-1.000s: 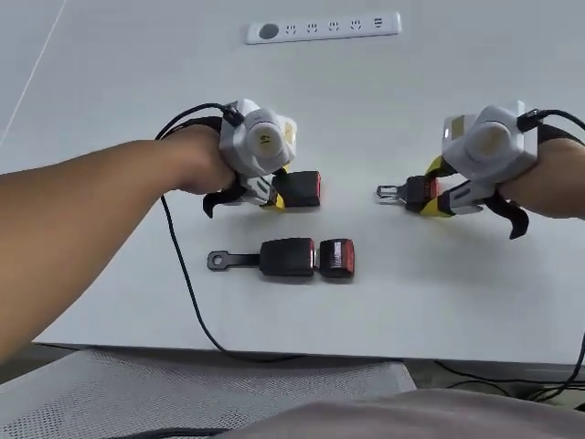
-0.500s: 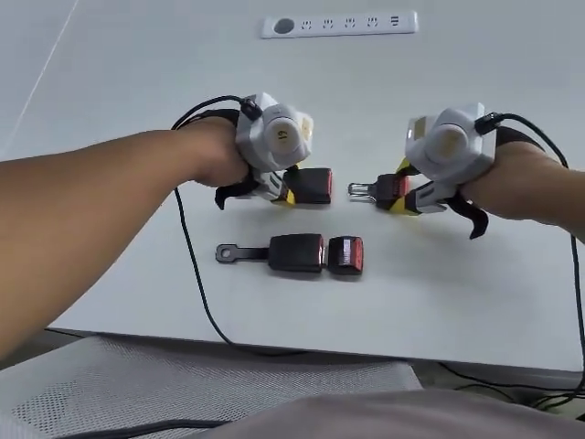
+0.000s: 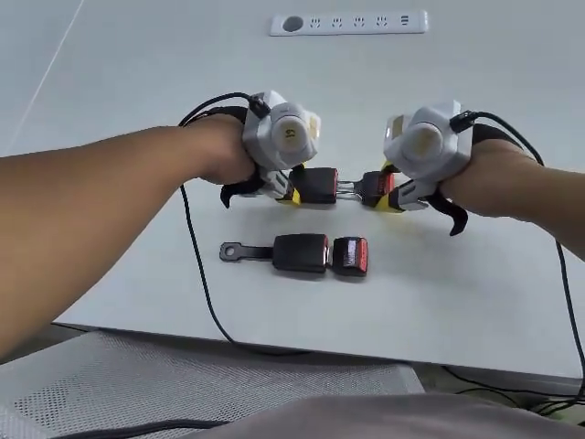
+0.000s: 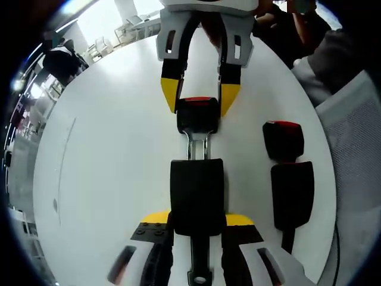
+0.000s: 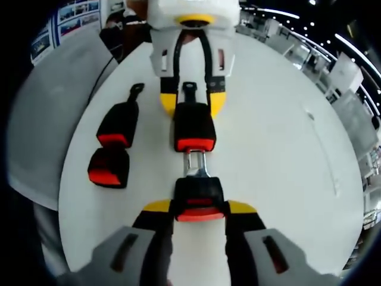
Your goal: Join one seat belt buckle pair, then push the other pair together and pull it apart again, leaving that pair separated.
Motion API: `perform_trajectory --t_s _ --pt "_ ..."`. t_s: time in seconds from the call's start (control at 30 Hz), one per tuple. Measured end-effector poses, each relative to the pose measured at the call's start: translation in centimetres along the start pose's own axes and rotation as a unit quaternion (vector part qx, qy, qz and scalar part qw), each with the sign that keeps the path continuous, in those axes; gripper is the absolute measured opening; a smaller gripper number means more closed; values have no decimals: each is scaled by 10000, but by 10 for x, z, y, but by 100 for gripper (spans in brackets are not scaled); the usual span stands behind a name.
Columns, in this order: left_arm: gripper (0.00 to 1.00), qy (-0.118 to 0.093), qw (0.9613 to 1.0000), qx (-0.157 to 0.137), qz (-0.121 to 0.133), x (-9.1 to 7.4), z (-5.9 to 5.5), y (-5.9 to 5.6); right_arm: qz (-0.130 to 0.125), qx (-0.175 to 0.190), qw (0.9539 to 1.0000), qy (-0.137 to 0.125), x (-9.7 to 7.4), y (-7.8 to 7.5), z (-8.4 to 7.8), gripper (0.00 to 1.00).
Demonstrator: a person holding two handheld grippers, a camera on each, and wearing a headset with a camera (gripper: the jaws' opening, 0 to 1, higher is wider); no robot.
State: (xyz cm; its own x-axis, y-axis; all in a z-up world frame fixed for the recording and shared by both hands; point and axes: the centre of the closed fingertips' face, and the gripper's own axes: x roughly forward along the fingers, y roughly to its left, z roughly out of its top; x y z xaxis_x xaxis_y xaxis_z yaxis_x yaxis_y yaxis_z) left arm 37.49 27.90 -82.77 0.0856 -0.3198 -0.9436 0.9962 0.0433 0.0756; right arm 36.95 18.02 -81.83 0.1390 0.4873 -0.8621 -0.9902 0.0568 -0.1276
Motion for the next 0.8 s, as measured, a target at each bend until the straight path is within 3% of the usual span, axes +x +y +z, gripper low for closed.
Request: perform_trajectory --t_s 0.53,0.63,0.67,0.8 --pt "31 36 10000 5 1 5 -3 4 -107 -129 9999 30 2 -3 1 32" --pt "31 32 10000 -2 13 5 -3 4 -236 -478 9986 34 2 -3 9 32" --pt "31 40 10000 27 14 5 -2 4 -192 -419 9989 15 4 2 12 32" --pt "31 60 10000 26 9 5 -3 4 -185 -231 9996 -26 8 -3 13 32"
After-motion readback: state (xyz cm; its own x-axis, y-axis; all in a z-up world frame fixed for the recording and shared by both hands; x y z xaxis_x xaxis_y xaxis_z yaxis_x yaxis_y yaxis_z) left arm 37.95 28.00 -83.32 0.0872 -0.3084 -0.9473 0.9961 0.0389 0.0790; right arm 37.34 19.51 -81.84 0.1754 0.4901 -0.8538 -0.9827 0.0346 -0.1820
